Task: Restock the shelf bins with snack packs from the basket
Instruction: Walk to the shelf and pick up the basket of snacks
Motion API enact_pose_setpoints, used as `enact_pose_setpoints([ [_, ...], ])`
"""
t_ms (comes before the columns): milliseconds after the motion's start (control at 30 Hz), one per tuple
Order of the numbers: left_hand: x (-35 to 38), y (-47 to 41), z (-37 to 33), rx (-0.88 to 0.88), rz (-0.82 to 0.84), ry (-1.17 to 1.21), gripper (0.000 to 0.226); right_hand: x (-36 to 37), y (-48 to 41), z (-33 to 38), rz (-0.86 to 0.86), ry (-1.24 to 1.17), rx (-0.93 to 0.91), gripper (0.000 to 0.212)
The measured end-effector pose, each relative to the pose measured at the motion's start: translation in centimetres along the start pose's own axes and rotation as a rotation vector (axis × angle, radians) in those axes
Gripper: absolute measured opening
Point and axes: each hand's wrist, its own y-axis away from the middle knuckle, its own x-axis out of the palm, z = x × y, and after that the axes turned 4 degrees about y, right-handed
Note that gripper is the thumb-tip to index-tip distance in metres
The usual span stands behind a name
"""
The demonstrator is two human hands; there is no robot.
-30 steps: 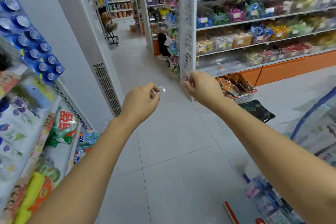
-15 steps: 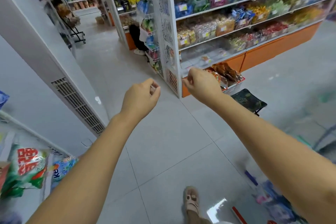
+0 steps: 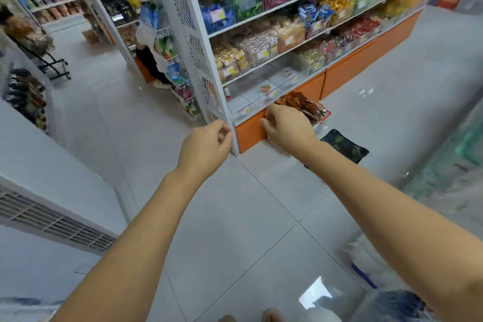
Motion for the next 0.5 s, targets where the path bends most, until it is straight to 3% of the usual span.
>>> enact_pose_setpoints([
  [500,9.3,-22.8,0.5,0.269,0.226,0.061,0.014,3.1,-12.7,-12.5,-0.027,0.133,0.395,0.025],
])
